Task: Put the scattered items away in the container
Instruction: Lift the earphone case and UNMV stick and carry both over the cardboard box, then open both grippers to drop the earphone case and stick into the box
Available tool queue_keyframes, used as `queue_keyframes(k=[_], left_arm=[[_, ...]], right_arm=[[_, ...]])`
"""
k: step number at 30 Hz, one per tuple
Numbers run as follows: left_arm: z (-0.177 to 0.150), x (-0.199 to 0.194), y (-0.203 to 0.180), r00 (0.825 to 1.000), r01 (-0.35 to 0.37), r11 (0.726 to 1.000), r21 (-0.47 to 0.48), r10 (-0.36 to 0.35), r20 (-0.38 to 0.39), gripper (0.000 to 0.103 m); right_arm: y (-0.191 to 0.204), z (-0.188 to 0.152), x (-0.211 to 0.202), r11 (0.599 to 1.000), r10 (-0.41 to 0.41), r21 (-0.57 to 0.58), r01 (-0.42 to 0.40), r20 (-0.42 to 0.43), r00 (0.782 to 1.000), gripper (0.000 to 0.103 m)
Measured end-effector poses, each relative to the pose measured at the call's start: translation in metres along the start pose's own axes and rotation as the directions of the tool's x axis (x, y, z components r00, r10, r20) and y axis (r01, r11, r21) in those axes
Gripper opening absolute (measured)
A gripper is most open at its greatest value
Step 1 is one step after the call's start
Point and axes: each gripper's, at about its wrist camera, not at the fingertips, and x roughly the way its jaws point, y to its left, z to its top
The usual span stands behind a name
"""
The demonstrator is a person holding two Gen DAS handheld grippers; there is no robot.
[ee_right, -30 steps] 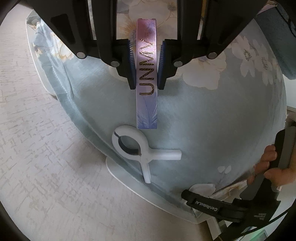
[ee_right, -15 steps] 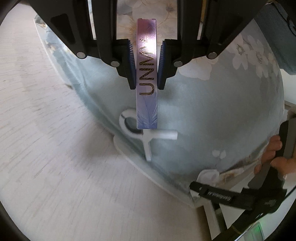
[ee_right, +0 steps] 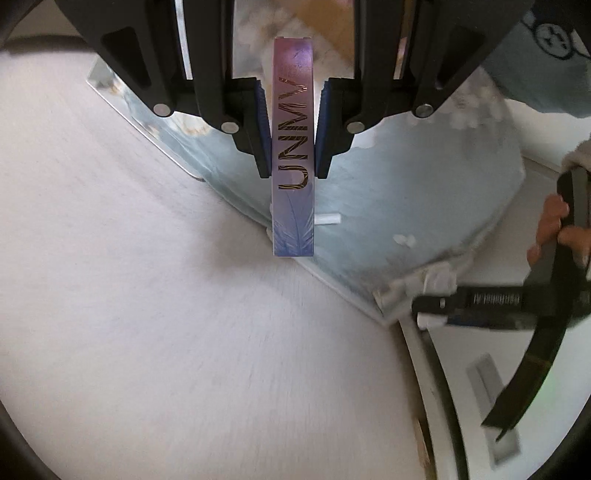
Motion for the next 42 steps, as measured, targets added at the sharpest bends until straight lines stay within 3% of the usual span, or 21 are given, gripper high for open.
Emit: queue_keyframes(k=[5, 10, 13, 16, 19, 22, 26, 34, 36, 38, 39, 40, 42], left_arm=[[-0.023, -0.05, -0.061, 0.993, 0.109, 0.985, 0.135, -0.113, 0.02, 0.062], [-0.047, -0.067, -0.111, 0.973, 0.23, 0.944, 0.239, -0.229, -0.032, 0.062], [-0.061, -0.051, -0.147, 0.953, 0.302, 0.907, 0.293, -0.284, -0.104, 0.062], [-0.096, -0.028, -0.169, 0.928, 0.369, 0.87, 0.328, -0.325, -0.182, 0.062], [-0.125, -0.005, -0.199, 0.923, 0.372, 0.843, 0.389, -0.289, -0.255, 0.062], [-0.153, 0.009, -0.206, 0.926, 0.349, 0.815, 0.463, -0.226, -0.301, 0.062], [-0.163, 0.008, -0.213, 0.93, 0.336, 0.791, 0.512, -0.191, -0.315, 0.062], [-0.156, 0.004, -0.209, 0.932, 0.328, 0.79, 0.518, -0.182, -0.313, 0.063], [-0.153, 0.002, -0.207, 0.924, 0.351, 0.785, 0.51, -0.202, -0.325, 0.064], [-0.149, -0.003, -0.204, 0.92, 0.364, 0.785, 0.501, -0.218, -0.327, 0.078], [-0.146, -0.007, -0.201, 0.926, 0.352, 0.788, 0.506, -0.214, -0.311, 0.083], [-0.143, -0.012, -0.198, 0.934, 0.339, 0.791, 0.509, -0.215, -0.287, 0.095], [-0.134, -0.023, -0.188, 0.942, 0.329, 0.804, 0.496, -0.239, -0.236, 0.102]], right_arm=[[0.005, -0.037, -0.07, 0.998, -0.042, 0.057, 0.039, 0.059, 0.997, 0.021], [0.007, -0.088, -0.102, 0.983, -0.093, 0.167, 0.08, 0.067, 0.993, 0.021], [0.002, -0.124, -0.111, 0.96, -0.106, 0.262, 0.093, 0.037, 0.994, 0.021], [0.0, -0.154, -0.103, 0.933, -0.089, 0.35, 0.078, 0.017, 0.996, 0.021], [0.003, -0.179, -0.104, 0.914, -0.068, 0.4, 0.067, -0.01, 0.998, 0.021], [0.013, -0.196, -0.09, 0.897, -0.045, 0.438, 0.054, -0.031, 0.999, 0.021], [0.013, -0.213, -0.079, 0.855, -0.016, 0.518, 0.028, -0.027, 1.0, 0.021], [0.011, -0.225, -0.072, 0.836, -0.026, 0.547, 0.048, -0.049, 0.998, 0.021], [0.009, -0.225, -0.073, 0.831, -0.016, 0.555, 0.036, -0.042, 0.999, 0.021], [0.009, -0.225, -0.073, 0.828, 0.011, 0.561, 0.014, -0.04, 0.999, 0.027], [0.01, -0.224, -0.075, 0.829, 0.006, 0.558, 0.019, -0.044, 0.999, 0.038], [0.01, -0.224, -0.079, 0.833, -0.013, 0.553, 0.034, -0.041, 0.999, 0.046], [0.009, -0.226, -0.091, 0.834, -0.056, 0.549, 0.053, -0.012, 0.998, 0.053]])
